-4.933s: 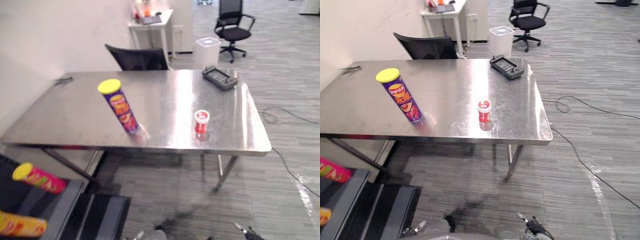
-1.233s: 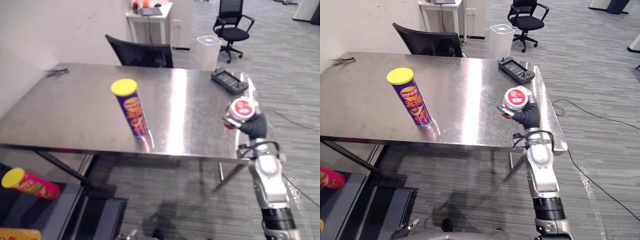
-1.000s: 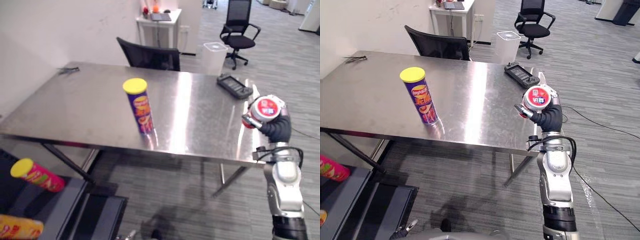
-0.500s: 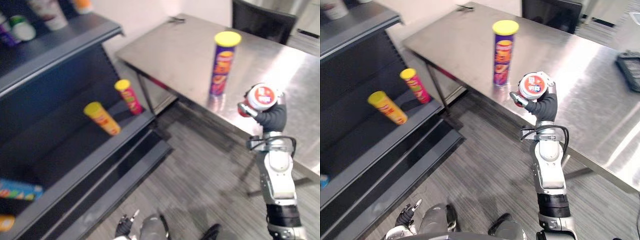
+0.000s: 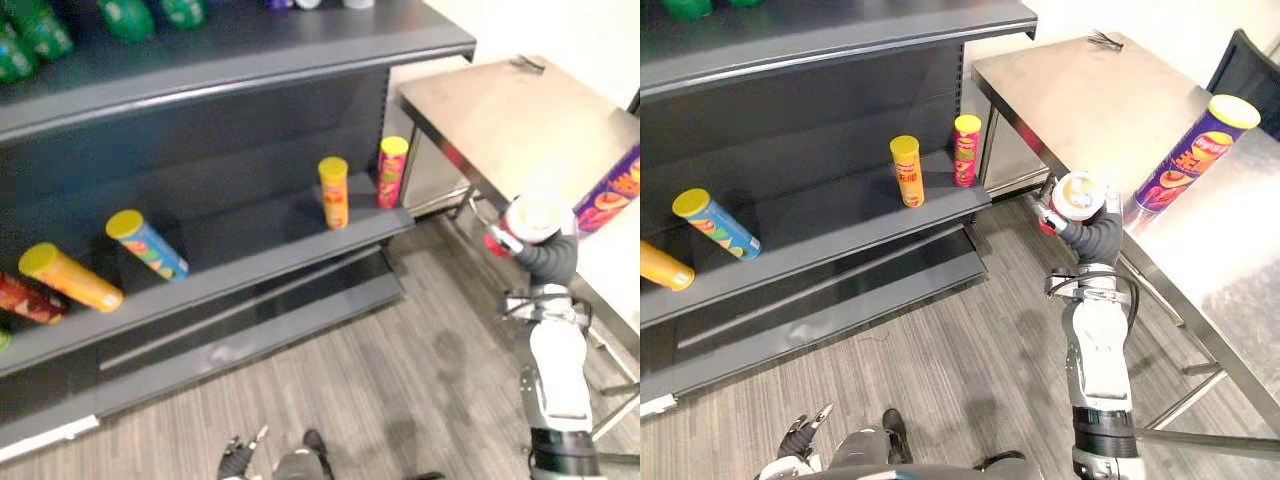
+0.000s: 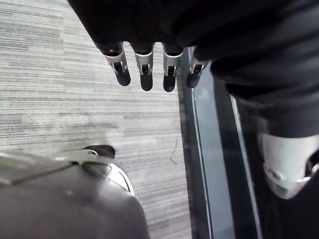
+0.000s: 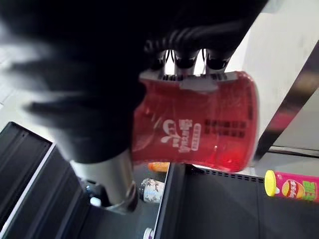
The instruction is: Put the gum and the chips on the shelf.
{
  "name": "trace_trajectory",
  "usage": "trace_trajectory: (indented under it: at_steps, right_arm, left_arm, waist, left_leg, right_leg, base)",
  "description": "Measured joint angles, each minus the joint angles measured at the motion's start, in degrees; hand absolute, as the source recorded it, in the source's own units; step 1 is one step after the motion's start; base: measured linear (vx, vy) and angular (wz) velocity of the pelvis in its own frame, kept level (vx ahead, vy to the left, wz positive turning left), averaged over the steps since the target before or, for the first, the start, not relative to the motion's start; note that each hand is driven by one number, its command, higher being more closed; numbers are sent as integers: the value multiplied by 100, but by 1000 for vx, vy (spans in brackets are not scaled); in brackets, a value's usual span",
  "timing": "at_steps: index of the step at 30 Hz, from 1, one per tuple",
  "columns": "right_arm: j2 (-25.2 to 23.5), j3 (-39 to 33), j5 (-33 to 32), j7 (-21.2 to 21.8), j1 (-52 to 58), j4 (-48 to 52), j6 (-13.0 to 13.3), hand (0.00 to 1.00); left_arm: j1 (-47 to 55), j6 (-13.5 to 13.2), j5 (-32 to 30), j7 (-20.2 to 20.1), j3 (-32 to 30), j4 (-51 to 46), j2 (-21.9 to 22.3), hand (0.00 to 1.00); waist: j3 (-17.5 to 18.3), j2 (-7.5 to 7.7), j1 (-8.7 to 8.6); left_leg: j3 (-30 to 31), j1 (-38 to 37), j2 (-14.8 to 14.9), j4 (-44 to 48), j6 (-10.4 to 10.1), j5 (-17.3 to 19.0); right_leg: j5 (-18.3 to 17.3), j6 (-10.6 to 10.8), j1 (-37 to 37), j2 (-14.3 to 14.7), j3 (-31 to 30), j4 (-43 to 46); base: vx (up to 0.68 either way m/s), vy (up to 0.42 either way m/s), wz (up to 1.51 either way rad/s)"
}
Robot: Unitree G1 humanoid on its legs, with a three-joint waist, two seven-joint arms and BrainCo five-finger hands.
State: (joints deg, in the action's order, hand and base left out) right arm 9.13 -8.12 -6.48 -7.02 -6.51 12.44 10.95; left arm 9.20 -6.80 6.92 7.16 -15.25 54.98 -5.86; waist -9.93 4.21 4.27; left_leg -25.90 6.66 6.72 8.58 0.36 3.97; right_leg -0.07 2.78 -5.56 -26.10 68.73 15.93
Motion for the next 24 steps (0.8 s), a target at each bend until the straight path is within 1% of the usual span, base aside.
trace_trajectory:
  at_steps: [2, 4, 5, 6, 9, 11, 12, 14, 15, 16, 17, 18, 19, 20, 21, 22, 23, 24]
  right_arm:
    - [-2, 50, 48, 8, -4, -2, -17, 100]
    - [-2, 195, 156, 17, 2, -25, -19, 100]
    - [-1, 256, 155, 60, 15, -28, -19, 100]
    - [-2, 259, 154, 78, 16, -42, -19, 100]
    - [17, 371, 147, 139, 5, -205, -18, 100]
    - [90, 654, 137, 225, -5, -422, -19, 100]
    - [134, 702, 136, 257, -13, -490, -23, 100]
    - [216, 949, 129, 310, -57, -677, -57, 100]
    - [225, 1110, 128, 391, -119, -747, -99, 100]
    - [235, 1269, 129, 477, -164, -762, -101, 100]
    - [250, 1344, 131, 514, -177, -763, -103, 100]
    - [300, 1422, 139, 626, -194, -769, -104, 100]
    - [312, 1470, 140, 718, -189, -774, -101, 100]
    - [312, 1502, 140, 749, -183, -771, -102, 100]
    - [308, 1573, 137, 780, -154, -755, -104, 100]
    - [305, 1605, 113, 799, -69, -692, -103, 100]
    - [304, 1633, 66, 809, -32, -651, -101, 100]
    - [306, 1713, -76, 852, 18, -600, -91, 100]
  left_arm:
    - [8, -1, -102, 94, -230, 129, 2, 0]
    - [92, 7, -108, 142, -411, 218, 2, 0]
    - [148, 11, -116, 144, -528, 220, 2, 0]
    - [169, 19, -116, 144, -557, 221, 2, 0]
    - [205, 37, -144, 138, -669, 394, 7, 0]
    - [203, 65, -161, 127, -671, 445, 59, 0]
    - [197, 64, -163, 117, -671, 441, 82, 0]
    - [191, 68, -160, 97, -668, 461, 117, 0]
    - [193, 70, -159, 90, -671, 548, 105, 0]
    - [195, 77, -159, 82, -669, 611, 97, 0]
    - [198, 84, -155, 76, -661, 612, 100, 0]
    - [219, 82, -152, 69, -498, 590, 95, 0]
    - [182, 79, -149, 71, -297, 581, 53, 0]
    - [151, 78, -148, 79, -247, 578, -8, 0]
    - [108, 73, -148, 85, -192, 580, -122, 0]
    - [88, 64, -137, 106, -200, 584, -166, 0]
    - [83, 59, -101, 123, -203, 596, -171, 0]
    - [74, 58, -78, 145, -209, 605, -187, 0]
  waist:
    - [-3, 52, 141]
    - [-9, 49, 175]
    - [-13, 44, 229]
    - [-17, 38, 246]
    - [-24, 29, 278]
    - [-45, 18, 281]
    - [-43, 11, 285]
    - [-47, 13, 394]
    - [-47, 12, 403]
    - [-50, 7, 402]
    - [-60, -12, 398]
    - [-90, -62, 375]
    - [-163, -190, 355]
    - [-174, -197, 324]
    - [-182, -183, 213]
    - [-187, -160, 126]
    - [-198, -150, 86]
    - [-223, -143, 70]
  left_leg:
    - [16, -112, -127, -313, -11, -121]
    - [10, -202, -161, -442, 4, -142]
    - [4, -186, -134, -444, -10, -151]
    - [5, -171, -111, -444, -14, -154]
    - [12, -49, 19, -347, -35, -168]
    - [104, 165, 135, -68, -67, -139]
    - [146, 229, 161, 17, -77, -127]
    - [215, 338, 229, 226, -36, -43]
    - [322, 386, 236, 348, -22, 42]
    - [477, 394, 177, 368, 15, 108]
    - [578, 373, 123, 354, 51, 137]
    - [810, 256, 5, 311, 153, 170]
    - [1168, 261, -4, 312, 203, 175]
    - [1352, 262, -27, 259, 262, 174]
    - [1693, 225, -175, 136, 346, 116]
    - [1933, 151, -368, 84, 359, 106]
    - [2045, 103, -475, 78, 364, 110]
    - [2227, -5, -653, 92, 338, 112]
  right_leg:
    - [77, 38, -27, 21, -30, -160]
    - [105, 80, -92, 78, -64, -304]
    - [122, 97, -87, 152, -116, -394]
    - [138, 76, -86, 197, -124, -436]
    - [140, 77, -84, 399, -103, -605]
    - [141, 62, -74, 509, -72, -605]
    - [143, 58, -76, 518, -69, -589]
    - [198, -14, -81, 503, -90, -480]
    - [246, -65, -95, 411, -189, -266]
    - [341, -188, -76, 216, -407, 138]
    - [450, -349, -22, 81, -702, 414]
    - [770, -912, 375, -182, -1885, 1214]
    - [354, -647, 896, 150, -3537, 1513]
    - [37, -445, 1063, 440, -4199, 1493]
    - [-345, -293, 1263, 925, -5137, 1365]
    - [-479, -163, 1364, 1130, -5643, 1175]
    - [-521, -83, 1393, 1175, -5788, 1078]
    - [-528, -53, 1503, 1230, -5960, 917]
  base:
    - [-81, 66, 12]
    - [-59, 27, 3]
    - [-69, 12, -5]
    - [-62, 6, -3]
    - [-20, -14, 4]
    - [21, 1, 15]
    - [48, 29, 27]
    - [62, 48, 23]
    - [68, 111, 42]
    - [73, 142, 58]
    - [115, 200, 77]
    - [129, 221, 98]
    - [145, 196, 109]
    - [133, 130, 139]
    - [123, 59, 158]
    - [160, 59, 158]
    - [177, 43, 140]
    - [216, 32, 124]
